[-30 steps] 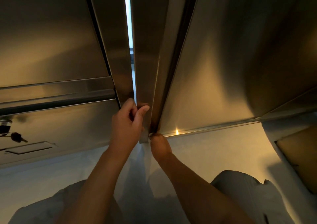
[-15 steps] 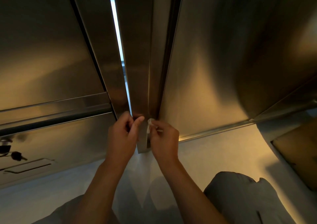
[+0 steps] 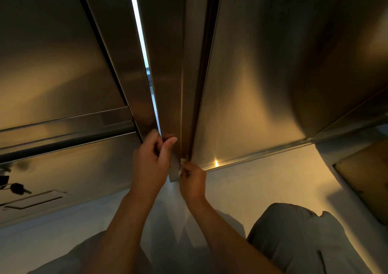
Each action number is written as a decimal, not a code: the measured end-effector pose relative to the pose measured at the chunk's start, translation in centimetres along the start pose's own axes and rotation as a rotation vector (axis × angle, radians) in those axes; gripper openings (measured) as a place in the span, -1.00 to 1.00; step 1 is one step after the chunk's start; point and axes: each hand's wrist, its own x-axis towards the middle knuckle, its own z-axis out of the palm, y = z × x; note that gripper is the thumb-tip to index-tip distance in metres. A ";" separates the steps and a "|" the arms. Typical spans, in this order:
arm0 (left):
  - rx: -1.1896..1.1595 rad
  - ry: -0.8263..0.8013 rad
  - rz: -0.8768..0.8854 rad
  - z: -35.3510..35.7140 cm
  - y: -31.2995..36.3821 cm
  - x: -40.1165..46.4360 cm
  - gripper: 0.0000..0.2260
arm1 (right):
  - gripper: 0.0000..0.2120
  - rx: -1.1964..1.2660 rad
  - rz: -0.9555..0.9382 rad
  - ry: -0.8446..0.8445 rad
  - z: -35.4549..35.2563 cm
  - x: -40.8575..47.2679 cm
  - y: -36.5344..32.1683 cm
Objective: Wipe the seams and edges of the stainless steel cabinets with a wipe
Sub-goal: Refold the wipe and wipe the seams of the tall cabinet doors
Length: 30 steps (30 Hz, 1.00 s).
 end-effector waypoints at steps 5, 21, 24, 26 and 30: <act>0.035 -0.025 -0.002 -0.4 -0.2 0.2 -0.71 | -0.79 0.088 0.212 -0.084 1.4 0.6 2.9; 0.179 -0.082 -0.119 -3.1 4.8 0.8 -0.65 | -0.66 0.089 0.061 -0.168 -3.6 -1.0 -6.5; 0.267 -0.071 -0.073 -5.1 8.5 1.9 -0.71 | -0.52 0.141 -0.062 -0.109 -5.7 -2.2 -10.3; 0.319 -0.061 -0.052 -6.4 10.9 3.0 -0.74 | -0.50 0.193 -0.144 -0.054 -7.0 -2.7 -13.0; 0.422 -0.034 -0.026 -7.7 16.0 4.7 -0.73 | -0.58 0.359 -0.247 0.001 -9.8 -2.9 -18.5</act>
